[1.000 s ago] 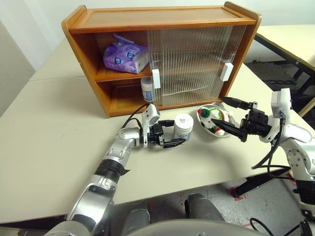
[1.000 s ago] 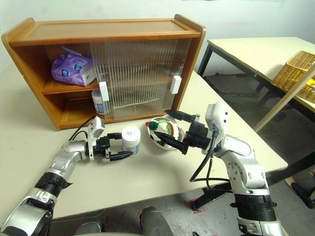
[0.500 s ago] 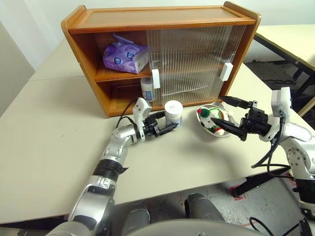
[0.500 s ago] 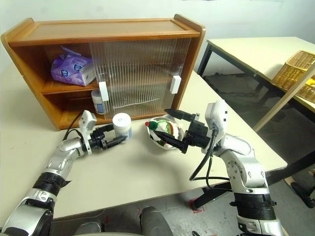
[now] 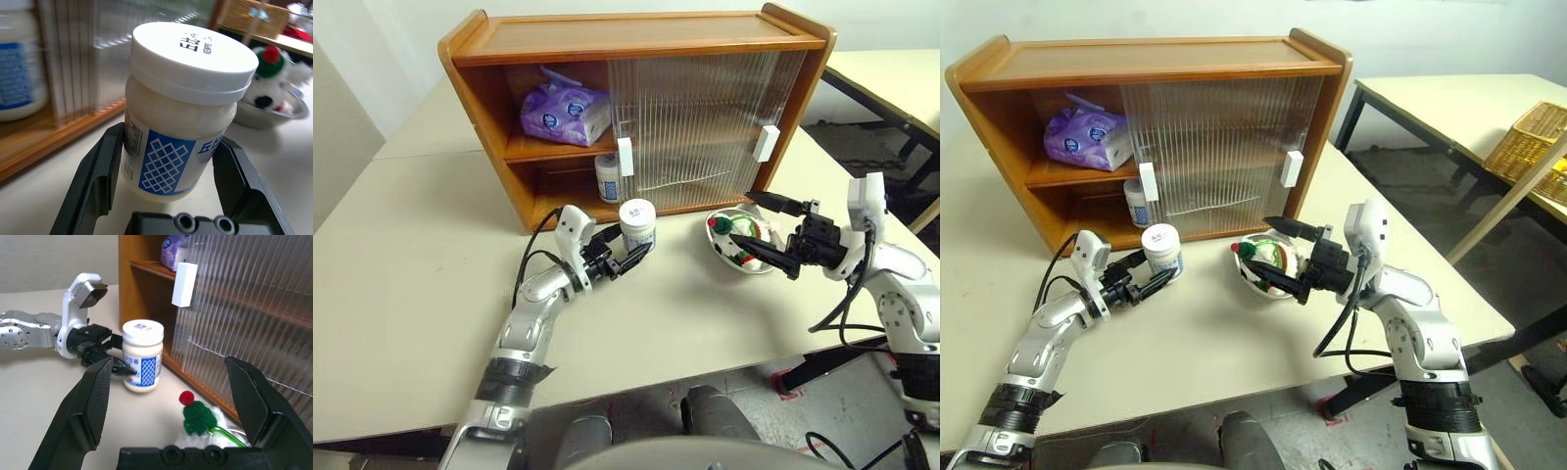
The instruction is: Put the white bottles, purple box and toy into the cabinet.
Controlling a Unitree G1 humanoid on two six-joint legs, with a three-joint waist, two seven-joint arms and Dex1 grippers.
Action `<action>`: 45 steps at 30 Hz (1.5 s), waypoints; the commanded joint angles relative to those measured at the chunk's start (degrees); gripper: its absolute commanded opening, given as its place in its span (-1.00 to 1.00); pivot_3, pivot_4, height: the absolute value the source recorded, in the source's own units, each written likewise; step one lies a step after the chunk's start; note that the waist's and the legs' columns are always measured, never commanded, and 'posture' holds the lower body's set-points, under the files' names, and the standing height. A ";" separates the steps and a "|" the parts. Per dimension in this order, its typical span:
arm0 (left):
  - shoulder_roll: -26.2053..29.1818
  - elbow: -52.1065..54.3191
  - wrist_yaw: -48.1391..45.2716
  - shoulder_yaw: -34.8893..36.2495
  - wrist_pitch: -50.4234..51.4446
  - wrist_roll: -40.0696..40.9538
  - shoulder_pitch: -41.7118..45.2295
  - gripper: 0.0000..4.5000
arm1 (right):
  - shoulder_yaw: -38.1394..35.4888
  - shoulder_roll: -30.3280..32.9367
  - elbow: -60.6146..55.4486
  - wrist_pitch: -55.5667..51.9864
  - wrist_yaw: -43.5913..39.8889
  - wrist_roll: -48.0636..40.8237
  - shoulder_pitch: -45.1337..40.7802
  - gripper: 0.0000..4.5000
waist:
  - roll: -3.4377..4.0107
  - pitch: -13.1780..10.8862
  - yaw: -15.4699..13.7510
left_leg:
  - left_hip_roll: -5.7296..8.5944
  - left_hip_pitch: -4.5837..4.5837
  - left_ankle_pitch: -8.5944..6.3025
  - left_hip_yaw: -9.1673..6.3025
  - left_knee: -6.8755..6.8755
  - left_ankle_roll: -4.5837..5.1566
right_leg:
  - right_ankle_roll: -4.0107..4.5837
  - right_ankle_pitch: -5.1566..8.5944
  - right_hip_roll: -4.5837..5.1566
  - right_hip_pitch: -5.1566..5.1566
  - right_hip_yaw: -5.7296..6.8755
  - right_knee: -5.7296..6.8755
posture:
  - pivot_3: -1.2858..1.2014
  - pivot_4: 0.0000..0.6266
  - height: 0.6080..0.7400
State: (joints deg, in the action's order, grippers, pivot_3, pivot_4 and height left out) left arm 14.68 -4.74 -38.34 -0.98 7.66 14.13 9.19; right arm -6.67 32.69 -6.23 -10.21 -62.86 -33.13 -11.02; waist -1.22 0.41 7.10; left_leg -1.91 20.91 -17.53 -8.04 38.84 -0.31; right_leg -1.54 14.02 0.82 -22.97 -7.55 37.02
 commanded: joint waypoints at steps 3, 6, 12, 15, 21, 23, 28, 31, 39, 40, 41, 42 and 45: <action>-1.01 5.13 7.96 3.93 4.04 0.96 -1.18 0.36 | 0.53 0.00 1.00 0.59 -0.66 0.49 -0.58 1.00 | 0.00 0.00 -0.17 | 0.00 -0.03 0.00 0.00 0.00 0.00 | 0.01 -0.01 0.00 0.01 0.00 0.02 | -0.13 -1.00 1.00; -1.54 5.56 11.75 5.41 4.79 0.38 -1.55 0.36 | 0.61 -0.05 1.48 0.71 -0.87 0.49 -0.83 1.00 | 0.00 0.00 -0.40 | 0.00 -0.03 0.00 0.00 0.00 0.00 | 0.12 -0.07 0.00 0.01 0.00 0.02 | -0.12 -1.00 1.00; -1.71 4.48 16.24 7.10 3.79 -0.54 -0.87 0.36 | 0.91 -0.19 1.93 0.90 -1.19 0.61 -1.13 1.00 | 0.00 0.00 -0.90 | 0.00 -0.03 0.00 0.00 -0.01 -0.01 | 0.14 -0.08 0.00 0.01 -0.01 0.02 | -0.12 -1.00 1.00; -1.65 3.39 17.79 8.32 3.05 -0.50 0.00 0.36 | 1.02 -0.26 2.14 1.00 -1.34 0.73 -1.25 1.00 | 0.00 0.00 -1.04 | 0.00 -0.04 0.01 0.00 0.00 -0.02 | 0.21 -0.12 0.00 0.01 -0.01 0.02 | -0.12 -1.00 1.00; -1.47 2.41 18.84 8.97 2.51 -0.85 0.71 0.36 | 1.26 -0.63 2.56 1.17 -1.29 0.95 -1.75 1.00 | 0.00 0.00 -1.41 | 0.00 -0.07 0.02 0.00 0.04 -0.03 | 0.31 -0.18 0.00 0.04 0.00 0.02 | -0.12 -1.00 1.00; -1.35 1.86 18.93 9.01 2.30 -1.05 0.82 0.36 | 1.34 -0.73 2.55 1.20 -1.26 0.98 -1.79 1.00 | 0.00 0.00 -1.53 | 0.00 -0.07 0.02 0.00 0.04 -0.03 | 0.31 -0.18 0.00 0.05 -0.01 0.02 | -0.12 -1.00 1.00; -1.11 -2.56 21.60 10.62 1.13 -1.68 4.37 0.36 | 1.35 -0.82 2.39 1.32 -1.42 0.96 -1.69 1.00 | -0.01 0.00 -1.85 | 0.00 -0.09 0.03 0.00 0.05 -0.03 | 0.39 -0.23 0.00 0.05 0.00 0.02 | -0.12 -1.00 1.00; -0.75 -3.89 21.52 10.50 0.71 -1.62 5.67 0.36 | 1.38 -0.84 2.42 1.31 -1.41 1.02 -1.81 1.00 | -0.01 0.00 -1.90 | 0.00 -0.09 0.05 0.00 0.06 -0.06 | 0.50 -0.29 0.00 0.05 0.00 0.02 | -0.12 -1.00 1.00; 0.11 -8.55 22.13 10.82 -0.68 -1.65 8.84 0.36 | 1.43 -0.92 1.91 1.24 -1.00 1.05 -1.76 1.00 | -0.01 0.00 -1.90 | 0.00 -0.11 0.06 0.00 0.08 -0.07 | 0.55 -0.33 0.00 0.07 0.00 0.02 | -0.12 -1.00 1.00; 0.12 -9.27 22.30 10.72 -0.89 -1.82 9.25 0.36 | 1.39 -0.89 1.88 1.23 -0.99 1.04 -1.73 1.00 | -0.01 0.00 -1.90 | 0.00 -0.11 0.06 0.00 0.08 -0.07 | 0.56 -0.33 0.00 0.07 0.00 0.02 | -0.13 -1.00 1.00; 0.08 -10.01 22.68 10.67 -1.06 -2.04 9.66 0.36 | 1.36 -0.87 1.86 1.24 -0.99 1.04 -1.70 1.00 | -0.01 0.00 -1.90 | 0.00 -0.11 0.06 0.00 0.09 -0.07 | 0.56 -0.33 0.00 0.07 0.00 0.02 | -0.13 -1.00 1.00; 0.03 -10.93 23.14 10.66 -1.34 -2.30 10.15 0.36 | 1.34 -0.84 1.84 1.26 -0.99 1.05 -1.66 1.00 | -0.01 0.00 -1.90 | 0.00 -0.11 0.06 0.00 0.09 -0.07 | 0.56 -0.33 0.00 0.07 0.00 0.02 | -0.13 -1.00 1.00; -0.43 -12.99 24.44 10.58 -2.02 -2.66 11.61 0.36 | 1.29 -0.79 1.76 1.23 -1.00 1.00 -1.62 1.00 | -0.01 0.00 -1.89 | 0.00 -0.11 0.07 0.00 0.09 -0.07 | 0.56 -0.33 0.00 0.07 0.00 0.02 | -0.13 -1.00 1.00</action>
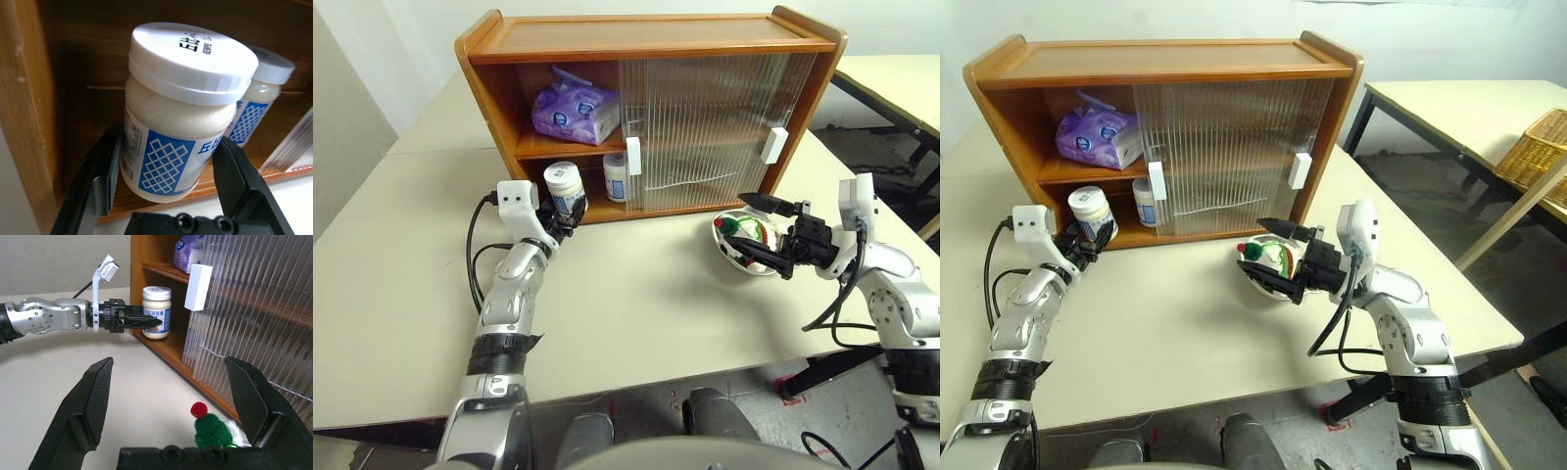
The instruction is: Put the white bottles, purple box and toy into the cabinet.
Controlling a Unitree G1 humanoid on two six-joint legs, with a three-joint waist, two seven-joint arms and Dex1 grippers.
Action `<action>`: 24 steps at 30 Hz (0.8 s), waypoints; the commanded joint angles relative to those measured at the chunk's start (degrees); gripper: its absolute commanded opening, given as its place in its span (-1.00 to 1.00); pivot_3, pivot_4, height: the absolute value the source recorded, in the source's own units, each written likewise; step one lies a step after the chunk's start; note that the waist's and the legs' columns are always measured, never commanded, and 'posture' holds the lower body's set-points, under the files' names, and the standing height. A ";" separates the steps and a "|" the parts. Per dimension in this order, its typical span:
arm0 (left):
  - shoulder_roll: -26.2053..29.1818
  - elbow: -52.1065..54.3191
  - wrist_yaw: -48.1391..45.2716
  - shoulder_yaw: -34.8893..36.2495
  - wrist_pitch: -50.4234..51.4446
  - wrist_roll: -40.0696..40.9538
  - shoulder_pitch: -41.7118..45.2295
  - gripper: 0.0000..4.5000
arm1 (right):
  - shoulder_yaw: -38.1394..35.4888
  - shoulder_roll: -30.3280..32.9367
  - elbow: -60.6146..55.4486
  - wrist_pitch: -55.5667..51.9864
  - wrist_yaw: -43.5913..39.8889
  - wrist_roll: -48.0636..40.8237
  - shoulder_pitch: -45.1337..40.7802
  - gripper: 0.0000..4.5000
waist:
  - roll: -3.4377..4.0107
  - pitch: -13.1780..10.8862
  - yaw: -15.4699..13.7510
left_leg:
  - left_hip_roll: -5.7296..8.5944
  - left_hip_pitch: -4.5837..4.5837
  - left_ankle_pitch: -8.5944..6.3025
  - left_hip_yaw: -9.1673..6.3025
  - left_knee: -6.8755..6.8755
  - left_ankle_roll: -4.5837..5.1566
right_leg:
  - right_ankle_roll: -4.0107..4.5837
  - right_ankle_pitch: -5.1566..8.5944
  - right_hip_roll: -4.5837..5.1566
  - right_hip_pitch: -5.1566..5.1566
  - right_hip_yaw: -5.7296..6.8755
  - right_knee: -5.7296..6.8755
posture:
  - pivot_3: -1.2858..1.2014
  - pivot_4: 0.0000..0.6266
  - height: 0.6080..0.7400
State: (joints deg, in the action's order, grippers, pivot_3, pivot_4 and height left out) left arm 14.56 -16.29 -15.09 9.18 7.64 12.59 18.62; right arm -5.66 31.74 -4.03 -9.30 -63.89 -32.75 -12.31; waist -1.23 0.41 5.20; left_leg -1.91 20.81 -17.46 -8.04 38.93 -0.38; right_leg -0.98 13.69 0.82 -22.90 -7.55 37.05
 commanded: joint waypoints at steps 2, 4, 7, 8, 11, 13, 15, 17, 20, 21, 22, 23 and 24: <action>-1.03 -2.93 2.11 0.06 -2.58 -1.58 3.48 0.36 | 0.27 0.18 -0.41 0.34 -0.01 0.60 -0.35 1.00 | 0.00 0.00 -0.01 | 0.00 0.00 0.00 0.00 0.00 0.00 | 0.00 0.00 0.00 0.00 0.00 0.00 | -0.13 -1.00 1.00; -1.70 -4.35 2.85 -0.39 -3.42 -2.34 4.41 0.36 | 0.24 0.19 -0.38 0.30 -0.01 0.56 -0.42 1.00 | 0.00 0.00 -0.01 | 0.00 0.02 0.00 0.00 0.03 0.00 | 0.00 0.00 0.00 0.01 0.00 0.00 | -0.13 -1.00 1.00; -2.44 -5.81 3.39 -0.75 -4.41 -3.01 5.29 0.36 | 0.24 0.19 -0.37 0.28 -0.02 0.55 -0.46 1.00 | 0.00 0.00 -0.01 | 0.00 0.02 0.01 0.00 0.05 0.00 | 0.00 0.00 0.00 0.02 0.00 -0.01 | -0.13 -1.00 1.00; -2.87 -6.44 3.77 -1.09 -4.81 -3.39 5.76 0.36 | 0.26 0.20 -0.35 0.28 -0.03 0.57 -0.47 1.00 | 0.00 0.00 -0.01 | 0.00 0.02 0.01 0.00 0.05 0.00 | 0.00 0.00 0.00 0.02 0.00 0.00 | -0.13 -1.00 1.00; -3.90 -7.67 4.72 -1.80 -5.64 -4.20 6.71 0.36 | 0.29 0.18 -0.39 0.27 0.04 0.61 -0.46 1.00 | 0.00 0.00 0.01 | 0.00 0.02 0.01 0.00 0.05 0.00 | -0.01 0.00 0.00 0.02 0.00 -0.01 | -0.13 -1.00 1.00; -4.21 -8.18 5.32 -1.78 -5.99 -4.70 6.95 0.36 | 0.25 0.19 -0.45 0.23 0.11 0.60 -0.44 1.00 | -0.01 -0.01 0.03 | 0.00 0.02 0.01 0.00 0.07 0.00 | -0.01 -0.01 0.00 0.03 0.00 -0.01 | -0.13 -1.00 1.00; -4.45 -9.04 6.17 -1.65 -6.51 -5.25 7.24 0.36 | 0.23 0.22 -0.66 0.21 0.19 0.59 -0.28 1.00 | -0.01 -0.01 0.07 | 0.00 0.01 0.01 0.00 0.07 0.00 | -0.02 -0.01 0.00 0.02 0.00 0.00 | -0.13 -1.00 1.00; -4.61 -10.19 7.53 -1.62 -7.24 -6.04 7.68 0.36 | 0.23 0.24 -0.88 0.12 0.34 0.58 -0.16 1.00 | -0.01 -0.01 0.24 | 0.00 0.00 0.01 0.00 0.06 0.01 | -0.03 -0.01 0.00 0.02 0.00 0.00 | -0.13 -1.00 1.00; -4.92 -12.02 9.01 -1.15 -8.24 -6.32 8.54 0.36 | 0.25 0.24 -1.01 0.01 0.51 0.55 -0.17 1.00 | -0.02 -0.01 0.27 | 0.00 0.00 0.02 0.00 0.07 0.02 | -0.04 -0.02 0.00 0.03 0.00 0.00 | -0.13 -1.00 1.00; -4.98 -12.55 9.32 -1.02 -8.51 -6.36 8.81 0.36 | 0.26 0.25 -1.03 -0.01 0.54 0.54 -0.20 1.00 | -0.02 -0.01 0.27 | 0.00 0.01 0.02 0.00 0.08 0.02 | -0.04 -0.02 0.00 0.03 0.00 0.00 | -0.13 -1.00 1.00; -5.07 -13.52 9.82 -0.91 -8.95 -6.47 9.42 0.36 | 0.28 0.25 -1.06 -0.03 0.60 0.54 -0.25 1.00 | -0.02 -0.01 0.27 | 0.00 0.01 0.03 0.00 0.09 0.02 | -0.04 -0.02 0.00 0.03 0.00 0.00 | -0.13 -1.00 1.00; -5.12 -14.26 10.19 -0.85 -9.31 -6.54 9.88 0.36 | 0.29 0.24 -1.08 -0.05 0.64 0.54 -0.29 1.00 | -0.02 -0.01 0.27 | 0.00 0.01 0.03 0.00 0.09 0.02 | -0.04 -0.02 0.00 0.03 0.00 0.00 | -0.13 -1.00 1.00; -5.17 -15.36 10.46 -0.88 -9.78 -6.64 10.55 0.36 | 0.32 0.25 -1.10 -0.08 0.70 0.54 -0.32 1.00 | -0.02 -0.01 0.26 | 0.00 0.02 0.03 0.00 0.09 0.02 | -0.04 -0.02 0.00 0.03 0.00 0.00 | -0.13 -1.00 1.00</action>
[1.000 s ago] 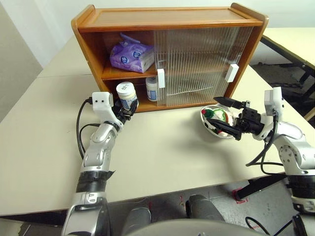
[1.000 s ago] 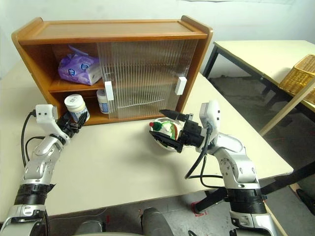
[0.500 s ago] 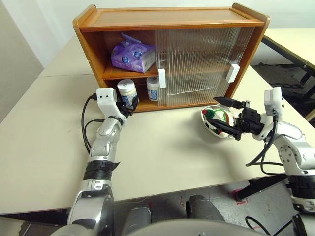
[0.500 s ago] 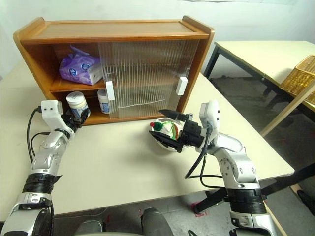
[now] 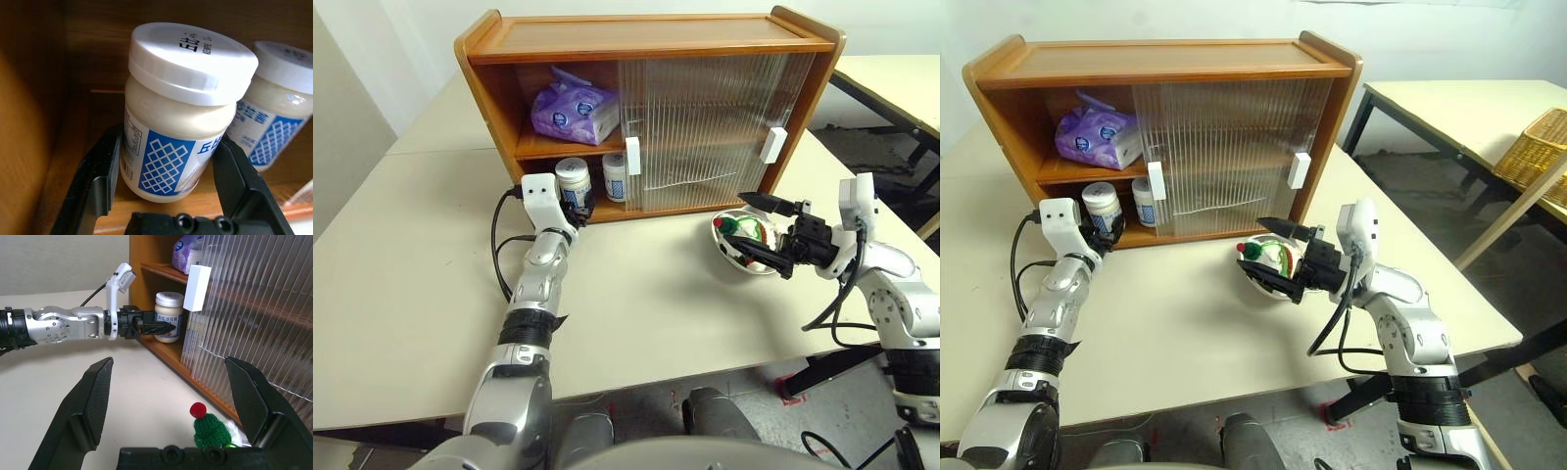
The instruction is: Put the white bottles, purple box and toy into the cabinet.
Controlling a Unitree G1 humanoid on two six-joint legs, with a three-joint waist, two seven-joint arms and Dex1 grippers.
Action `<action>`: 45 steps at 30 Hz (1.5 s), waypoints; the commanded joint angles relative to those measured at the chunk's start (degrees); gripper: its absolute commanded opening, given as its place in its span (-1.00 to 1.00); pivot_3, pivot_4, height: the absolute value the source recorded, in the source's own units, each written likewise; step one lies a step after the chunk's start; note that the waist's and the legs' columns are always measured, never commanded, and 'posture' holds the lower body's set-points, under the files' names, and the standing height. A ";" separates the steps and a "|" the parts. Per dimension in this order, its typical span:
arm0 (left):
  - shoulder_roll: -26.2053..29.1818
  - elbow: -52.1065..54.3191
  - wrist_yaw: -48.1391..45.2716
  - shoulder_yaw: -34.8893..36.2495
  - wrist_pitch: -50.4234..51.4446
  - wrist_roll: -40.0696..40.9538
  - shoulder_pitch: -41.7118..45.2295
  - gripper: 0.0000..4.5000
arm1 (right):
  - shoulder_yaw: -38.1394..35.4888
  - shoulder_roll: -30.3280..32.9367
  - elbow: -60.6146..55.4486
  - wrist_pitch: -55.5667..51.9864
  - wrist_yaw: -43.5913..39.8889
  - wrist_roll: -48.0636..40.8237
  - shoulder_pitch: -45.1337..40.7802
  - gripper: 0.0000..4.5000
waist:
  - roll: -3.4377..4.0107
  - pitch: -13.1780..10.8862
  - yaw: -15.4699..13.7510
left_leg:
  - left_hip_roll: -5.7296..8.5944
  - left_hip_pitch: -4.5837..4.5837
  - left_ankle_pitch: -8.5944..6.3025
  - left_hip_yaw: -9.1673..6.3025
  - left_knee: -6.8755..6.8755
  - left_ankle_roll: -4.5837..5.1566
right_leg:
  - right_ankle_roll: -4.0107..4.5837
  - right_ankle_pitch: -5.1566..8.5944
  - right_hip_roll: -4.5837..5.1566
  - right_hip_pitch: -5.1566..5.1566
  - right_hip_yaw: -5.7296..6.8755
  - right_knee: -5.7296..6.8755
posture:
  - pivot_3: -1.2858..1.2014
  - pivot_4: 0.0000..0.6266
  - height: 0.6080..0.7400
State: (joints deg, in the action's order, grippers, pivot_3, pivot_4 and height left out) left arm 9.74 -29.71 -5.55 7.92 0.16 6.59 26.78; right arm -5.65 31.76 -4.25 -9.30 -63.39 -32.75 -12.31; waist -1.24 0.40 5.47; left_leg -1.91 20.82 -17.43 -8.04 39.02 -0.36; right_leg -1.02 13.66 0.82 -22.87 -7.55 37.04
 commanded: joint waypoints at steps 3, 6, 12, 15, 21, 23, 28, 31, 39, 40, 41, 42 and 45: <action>-0.47 -5.00 1.33 0.41 -3.67 -0.61 4.07 0.36 | 0.30 0.25 -0.93 -0.17 0.33 0.49 -0.37 1.00 | 0.00 0.00 -0.07 | 0.00 0.01 0.01 0.00 0.00 0.01 | 0.00 0.00 0.00 0.00 0.00 0.00 | -0.14 -1.00 1.00; -0.62 -9.03 1.85 0.85 -5.00 -0.24 6.49 0.36 | 0.29 0.29 -1.02 -0.14 0.40 0.45 -0.34 1.00 | 0.00 0.00 -0.05 | 0.00 0.01 0.01 0.00 0.01 0.01 | 0.00 0.00 0.00 0.00 0.00 0.00 | -0.14 -1.00 1.00; -0.21 -15.15 2.37 1.00 -7.67 -0.43 9.50 0.36 | -0.22 0.67 -1.26 -0.11 0.38 0.19 0.09 1.00 | 0.00 0.00 0.16 | 0.00 0.01 0.01 0.00 0.01 0.01 | -0.02 -0.01 0.00 0.00 0.00 -0.01 | -0.14 -1.00 1.00; -0.23 -17.17 2.68 1.00 -8.68 -0.46 10.40 0.36 | -0.29 0.80 -1.54 -0.18 0.47 0.10 0.39 1.00 | 0.00 0.00 0.29 | 0.00 0.02 0.01 0.00 0.01 0.01 | -0.03 -0.01 0.00 0.00 0.00 -0.01 | -0.14 -1.00 1.00; -0.29 -19.78 3.95 1.23 -10.21 -0.43 11.23 0.36 | -0.19 0.76 -1.94 -0.46 0.97 0.07 0.38 1.00 | 0.00 0.00 0.44 | 0.00 0.02 0.02 0.00 0.01 0.02 | -0.05 -0.01 0.00 0.00 0.00 -0.01 | -0.14 -1.00 1.00; -0.26 -20.43 3.85 1.13 -10.53 -0.43 11.42 0.36 | -0.12 0.77 -2.00 -0.49 1.03 0.09 0.34 1.00 | 0.00 0.00 0.44 | 0.00 0.02 0.02 0.00 0.01 0.02 | -0.06 -0.01 0.00 0.00 0.00 -0.01 | -0.14 -1.00 1.00; -0.10 -21.52 3.28 0.85 -10.87 -0.60 11.96 0.36 | -0.01 0.70 -1.95 -0.62 1.24 0.10 0.02 1.00 | 0.00 0.00 0.44 | 0.00 0.02 0.03 0.00 0.01 0.03 | -0.06 -0.01 0.00 0.00 0.00 -0.01 | -0.14 -1.00 1.00; -0.11 -21.84 3.28 0.67 -10.78 -0.78 12.10 0.84 | 0.03 0.65 -1.97 -0.66 1.30 0.11 -0.03 1.00 | 0.00 0.00 0.44 | 0.00 0.02 0.03 0.00 0.01 0.03 | -0.06 -0.01 0.00 0.00 0.00 -0.01 | -0.14 -1.00 1.00; 0.19 -20.58 2.48 -1.06 -11.50 -2.44 11.13 0.99 | 0.00 0.63 -2.05 -0.80 1.44 -0.06 -0.11 1.00 | 0.00 0.00 0.50 | 0.00 0.01 0.04 0.00 0.02 0.06 | -0.09 -0.03 0.00 0.02 0.00 0.00 | -0.14 -1.00 1.00; 0.16 -20.09 2.43 -1.21 -11.50 -2.62 10.77 0.99 | 0.00 0.61 -2.02 -0.79 1.45 -0.08 -0.13 1.00 | 0.00 0.00 0.51 | 0.00 0.01 0.05 0.00 0.02 0.06 | -0.10 -0.03 0.00 0.02 0.00 0.00 | -0.14 -1.00 1.00; 0.07 -19.64 2.39 -1.24 -11.43 -2.76 10.44 0.99 | 0.03 0.57 -1.97 -0.78 1.47 -0.07 -0.16 1.00 | 0.00 0.00 0.54 | 0.00 0.01 0.05 0.00 0.02 0.06 | -0.10 -0.03 0.00 0.02 0.00 0.00 | -0.14 -1.00 1.00; -0.04 -19.28 2.39 -1.16 -11.34 -2.89 10.19 0.99 | 0.02 0.56 -1.97 -0.77 1.47 -0.07 -0.14 1.00 | 0.00 0.00 0.55 | 0.00 0.01 0.05 0.01 0.02 0.06 | -0.10 -0.03 0.00 0.02 0.00 0.00 | -0.14 -1.00 1.00; -0.09 -16.91 2.11 -1.62 -11.10 -3.70 8.57 0.99 | 0.23 0.32 -1.85 -0.68 1.56 0.06 -0.19 1.00 | 0.00 0.00 0.60 | 0.00 0.01 0.05 0.00 0.01 0.06 | -0.10 -0.03 0.00 0.02 0.00 -0.01 | -0.14 -1.00 1.00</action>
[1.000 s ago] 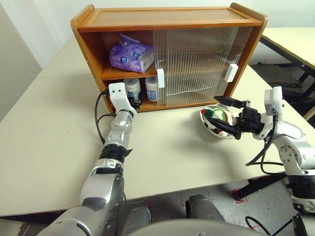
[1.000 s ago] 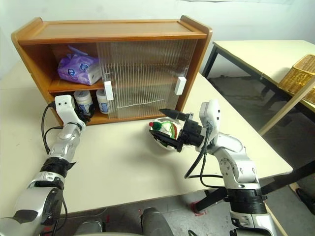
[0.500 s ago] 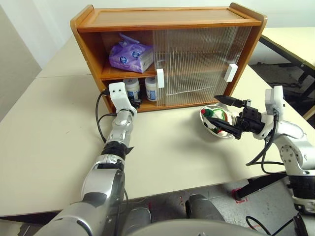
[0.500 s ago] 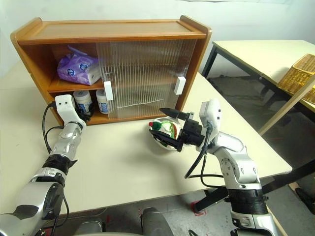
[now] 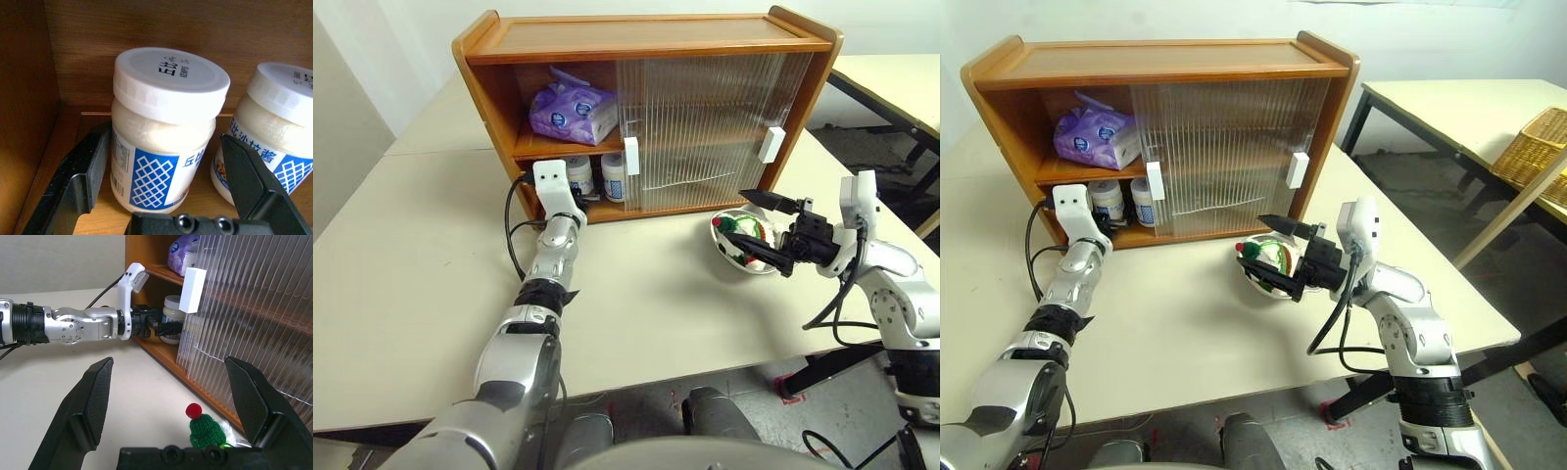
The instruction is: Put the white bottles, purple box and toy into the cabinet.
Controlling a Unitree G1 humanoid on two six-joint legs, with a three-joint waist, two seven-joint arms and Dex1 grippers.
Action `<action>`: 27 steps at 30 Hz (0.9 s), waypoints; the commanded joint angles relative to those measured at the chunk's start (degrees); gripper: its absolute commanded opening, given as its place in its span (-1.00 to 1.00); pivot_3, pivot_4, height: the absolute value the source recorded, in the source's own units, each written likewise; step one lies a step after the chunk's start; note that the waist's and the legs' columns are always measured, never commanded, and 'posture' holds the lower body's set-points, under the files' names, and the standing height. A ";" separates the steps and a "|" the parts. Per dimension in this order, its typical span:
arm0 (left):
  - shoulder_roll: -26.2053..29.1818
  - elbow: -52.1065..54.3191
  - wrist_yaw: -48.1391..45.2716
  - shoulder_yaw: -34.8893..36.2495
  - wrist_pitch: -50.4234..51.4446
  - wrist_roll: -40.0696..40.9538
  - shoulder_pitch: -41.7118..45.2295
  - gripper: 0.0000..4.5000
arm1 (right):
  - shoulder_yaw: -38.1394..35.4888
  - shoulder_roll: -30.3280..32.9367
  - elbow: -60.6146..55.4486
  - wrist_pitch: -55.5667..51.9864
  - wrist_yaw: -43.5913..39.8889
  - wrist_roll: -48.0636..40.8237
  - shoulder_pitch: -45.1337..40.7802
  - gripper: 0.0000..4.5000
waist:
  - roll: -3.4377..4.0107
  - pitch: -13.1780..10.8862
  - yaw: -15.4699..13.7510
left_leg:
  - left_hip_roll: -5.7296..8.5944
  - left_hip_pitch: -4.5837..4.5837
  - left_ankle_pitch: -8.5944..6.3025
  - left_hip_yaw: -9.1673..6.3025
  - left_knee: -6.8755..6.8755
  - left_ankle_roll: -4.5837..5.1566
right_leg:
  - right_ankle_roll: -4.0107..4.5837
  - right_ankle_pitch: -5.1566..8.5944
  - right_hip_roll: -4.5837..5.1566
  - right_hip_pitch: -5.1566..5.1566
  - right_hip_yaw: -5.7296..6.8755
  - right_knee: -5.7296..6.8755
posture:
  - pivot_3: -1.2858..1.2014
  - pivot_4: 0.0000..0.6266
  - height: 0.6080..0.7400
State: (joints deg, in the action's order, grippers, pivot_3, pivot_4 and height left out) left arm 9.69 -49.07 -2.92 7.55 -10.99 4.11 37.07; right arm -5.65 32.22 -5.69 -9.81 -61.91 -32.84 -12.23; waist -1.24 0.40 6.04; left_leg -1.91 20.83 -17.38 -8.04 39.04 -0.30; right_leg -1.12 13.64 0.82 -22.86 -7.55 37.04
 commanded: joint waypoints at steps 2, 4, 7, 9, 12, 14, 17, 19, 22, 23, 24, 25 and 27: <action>0.01 4.88 -0.75 -1.54 0.52 -1.44 -3.24 0.99 | 0.34 -0.30 -0.37 -0.15 0.17 0.21 -0.31 1.00 | 0.00 0.00 0.06 | 0.00 0.00 0.00 0.00 0.00 0.00 | -0.01 0.01 0.00 0.00 0.00 0.00 | -0.14 -1.00 1.00; -0.02 8.35 -0.96 -1.84 1.35 -1.39 -5.42 0.99 | 0.32 -0.38 -0.48 -0.09 0.16 0.18 -0.10 1.00 | 0.00 0.00 0.07 | 0.00 0.01 0.00 0.00 0.00 0.00 | -0.01 0.01 0.00 0.00 0.00 0.00 | -0.14 -1.00 1.00; -0.03 15.73 -1.36 -2.38 3.28 -1.41 -10.25 0.99 | 0.40 -0.55 -0.54 -0.12 0.08 0.20 0.07 1.00 | 0.00 0.00 0.20 | 0.00 0.01 0.00 0.01 -0.01 0.00 | -0.02 0.01 0.00 0.00 0.01 -0.01 | -0.14 -1.00 1.00; 0.03 19.36 -1.46 -2.47 4.69 -1.44 -12.34 0.99 | 0.46 -0.60 -0.46 -0.16 0.01 0.21 -0.05 1.00 | 0.00 0.00 0.23 | 0.00 0.01 -0.01 0.02 -0.02 0.00 | -0.03 0.02 0.00 0.00 0.01 -0.02 | -0.14 -1.00 1.00; -0.05 25.85 -1.66 -2.85 7.07 -1.58 -16.00 0.99 | 0.53 -0.51 -0.06 -0.22 -0.27 0.22 -0.48 1.00 | 0.00 0.00 0.16 | 0.00 0.01 0.00 0.02 -0.02 0.00 | -0.02 0.01 0.00 0.00 0.01 -0.01 | -0.13 -1.00 1.00; -0.01 30.64 -2.06 -3.50 8.61 -2.05 -18.87 0.99 | 0.54 -0.40 0.39 -0.20 -0.54 0.25 -0.85 1.00 | 0.00 0.00 0.17 | 0.00 0.00 0.00 0.03 -0.01 0.00 | -0.01 0.01 0.00 0.00 0.01 -0.01 | -0.13 -1.00 1.00; 0.12 35.57 -2.80 -4.21 10.32 -2.45 -21.64 0.99 | 0.58 -0.36 0.92 -0.09 -0.84 0.36 -1.18 1.00 | 0.00 0.00 0.14 | 0.01 -0.01 -0.01 0.03 -0.02 0.00 | -0.02 0.01 0.00 0.00 0.01 -0.01 | -0.12 -1.00 1.00; 0.15 38.21 -4.95 -5.05 10.69 -1.58 -22.68 0.99 | 0.71 -0.46 1.13 -0.04 -1.01 0.44 -1.31 1.00 | 0.00 0.00 -0.03 | 0.00 -0.01 -0.01 0.03 -0.02 0.00 | -0.01 0.01 0.00 0.00 0.01 -0.01 | -0.12 -1.00 1.00; 0.21 40.57 -10.54 -7.06 10.82 0.43 -23.03 0.99 | 0.92 -0.64 1.59 0.17 -1.37 0.59 -1.45 1.00 | 0.00 0.00 -0.38 | 0.00 -0.01 -0.01 0.03 -0.02 0.00 | 0.03 -0.01 0.00 0.00 0.01 -0.01 | -0.11 -1.00 1.00; 0.25 40.93 -11.88 -7.45 10.83 0.84 -22.97 0.91 | 0.96 -0.70 1.77 0.27 -1.48 0.65 -1.52 1.00 | 0.00 0.00 -0.46 | 0.00 -0.01 -0.01 0.03 -0.01 0.00 | 0.04 -0.02 0.00 0.00 0.01 -0.01 | -0.11 -1.00 1.00; 0.36 41.03 -12.70 -7.73 10.91 0.97 -22.72 0.82 | 1.01 -0.77 2.00 0.38 -1.57 0.74 -1.63 1.00 | 0.01 0.00 -0.54 | 0.00 -0.02 -0.01 0.03 -0.02 0.00 | 0.05 -0.03 0.00 0.01 0.01 -0.01 | -0.11 -1.00 1.00; 0.52 41.23 -14.21 -8.30 11.03 1.43 -22.24 0.71 | 1.06 -0.85 2.21 0.50 -1.66 0.79 -1.76 1.00 | 0.01 0.00 -0.57 | 0.01 -0.02 -0.01 0.03 -0.01 0.00 | 0.06 -0.03 0.00 0.01 0.01 -0.01 | -0.11 -1.00 1.00; 0.79 41.46 -16.04 -8.97 11.27 1.74 -21.52 0.42 | 1.12 -0.96 2.51 0.67 -1.80 0.88 -1.94 1.00 | 0.01 0.00 -0.64 | 0.00 -0.04 -0.01 0.03 -0.02 0.00 | 0.06 -0.03 0.00 0.01 0.01 0.00 | -0.11 -1.00 1.00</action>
State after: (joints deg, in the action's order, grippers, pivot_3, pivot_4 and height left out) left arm 10.17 -8.46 -17.24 -0.68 -0.40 5.26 14.70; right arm -5.24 31.44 -3.69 -9.72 -63.32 -32.75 -13.52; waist -1.24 0.41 5.40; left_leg -1.90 20.79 -17.39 -8.01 39.01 -0.29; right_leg -1.06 13.60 0.82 -22.85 -7.54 37.04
